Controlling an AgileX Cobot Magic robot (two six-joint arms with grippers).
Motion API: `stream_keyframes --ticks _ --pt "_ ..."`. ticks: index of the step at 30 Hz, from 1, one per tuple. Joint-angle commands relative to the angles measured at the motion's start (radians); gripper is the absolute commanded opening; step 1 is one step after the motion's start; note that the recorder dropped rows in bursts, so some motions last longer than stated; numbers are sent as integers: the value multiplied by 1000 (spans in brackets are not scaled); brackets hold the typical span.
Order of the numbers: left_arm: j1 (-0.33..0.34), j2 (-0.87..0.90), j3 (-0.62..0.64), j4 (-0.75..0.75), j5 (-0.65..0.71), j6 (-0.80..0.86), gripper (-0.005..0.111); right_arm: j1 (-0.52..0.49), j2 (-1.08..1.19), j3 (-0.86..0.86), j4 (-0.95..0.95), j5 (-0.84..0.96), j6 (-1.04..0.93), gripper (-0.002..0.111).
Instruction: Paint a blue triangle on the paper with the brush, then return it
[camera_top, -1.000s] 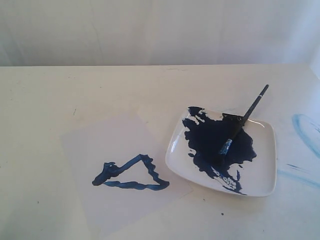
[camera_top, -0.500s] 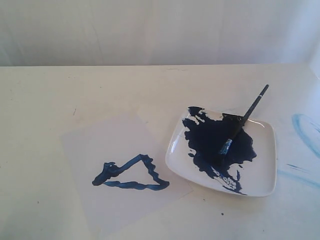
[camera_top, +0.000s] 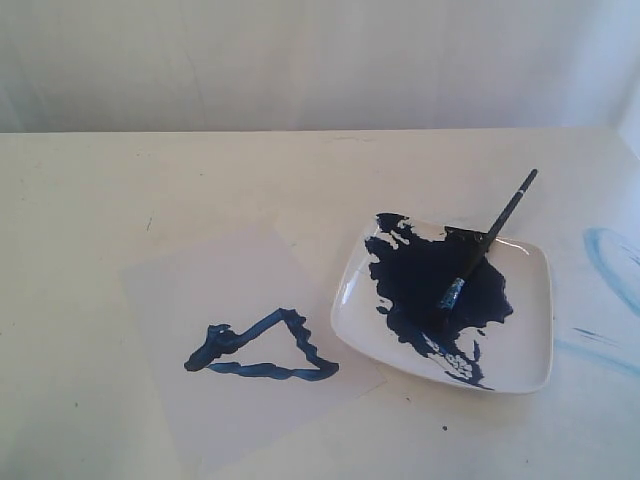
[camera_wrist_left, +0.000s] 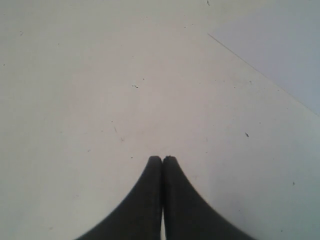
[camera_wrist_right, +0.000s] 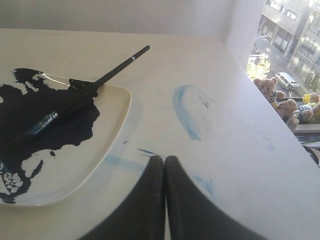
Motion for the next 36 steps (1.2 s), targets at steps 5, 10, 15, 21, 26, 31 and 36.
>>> stream_keyframes --ticks 5,10,15,21,26,31,36 --pt "5 -5 8 -13 8 -5 0 -8 -7 5 -10 -6 -10 0" --pt "5 -5 8 -13 11 29 0 -8 -7 5 -10 -6 -10 0" --pt "5 -5 8 -13 11 29 0 -8 -7 5 -10 -6 -10 0" --pt "5 -5 8 -5 13 30 0 -8 -7 5 -10 -6 -10 0" --pt "5 -5 8 -5 15 30 0 -8 -7 5 -10 -6 -10 0" --pt "7 -5 8 -5 15 30 0 -8 -7 5 -10 -6 -10 0" --pt "34 -5 8 -5 15 30 0 -8 -7 5 -10 -6 -10 0"
